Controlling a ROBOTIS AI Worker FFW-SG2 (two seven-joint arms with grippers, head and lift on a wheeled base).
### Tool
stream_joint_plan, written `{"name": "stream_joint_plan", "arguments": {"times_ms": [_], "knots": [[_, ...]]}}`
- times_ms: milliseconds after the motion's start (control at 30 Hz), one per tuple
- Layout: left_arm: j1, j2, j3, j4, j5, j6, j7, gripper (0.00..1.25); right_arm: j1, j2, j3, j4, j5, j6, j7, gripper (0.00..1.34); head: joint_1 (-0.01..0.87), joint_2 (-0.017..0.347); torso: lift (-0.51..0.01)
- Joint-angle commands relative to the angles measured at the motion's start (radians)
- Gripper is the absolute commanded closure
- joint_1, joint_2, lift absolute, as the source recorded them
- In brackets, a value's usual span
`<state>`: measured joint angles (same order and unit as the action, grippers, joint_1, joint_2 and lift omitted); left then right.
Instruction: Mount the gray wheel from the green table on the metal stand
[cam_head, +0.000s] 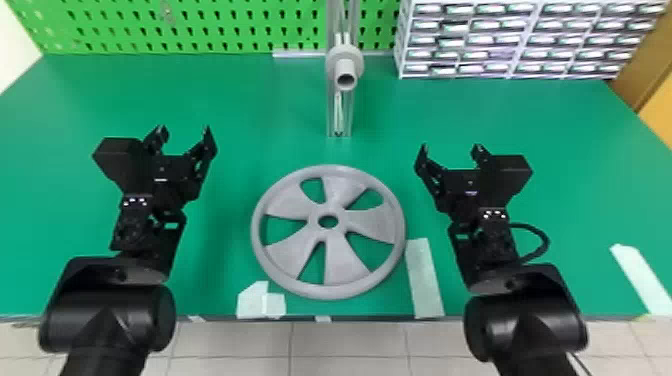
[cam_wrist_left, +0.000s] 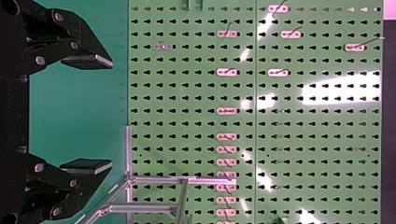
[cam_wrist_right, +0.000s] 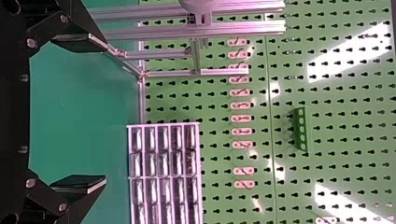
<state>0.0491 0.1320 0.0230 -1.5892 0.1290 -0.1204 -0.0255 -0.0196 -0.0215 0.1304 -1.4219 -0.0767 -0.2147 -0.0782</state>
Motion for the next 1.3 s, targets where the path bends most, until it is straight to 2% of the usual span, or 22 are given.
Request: {"name": "stream_joint_plan", "arguments": {"times_ms": [0, 300, 1267], "knots": [[0.0, 0.0, -0.002, 0.0, 0.001, -0.001, 0.001, 0.49, 0.0, 0.0, 0.0, 0.001, 0.0, 0.0, 0.0, 0.28, 0.868, 0.052, -0.093], [0.0, 0.0, -0.002, 0.0, 0.004, -0.005, 0.001, 0.49, -0.003, 0.008, 0.0, 0.001, 0.005, 0.0, 0.0, 0.28, 0.868, 0.052, -0.093], [0.005, 0.001, 0.005, 0.003, 0.004, -0.013, 0.003, 0.49, 0.0, 0.008, 0.009, 0.0, 0.005, 0.021, 0.0, 0.28, 0.868, 0.052, -0.093]]}}
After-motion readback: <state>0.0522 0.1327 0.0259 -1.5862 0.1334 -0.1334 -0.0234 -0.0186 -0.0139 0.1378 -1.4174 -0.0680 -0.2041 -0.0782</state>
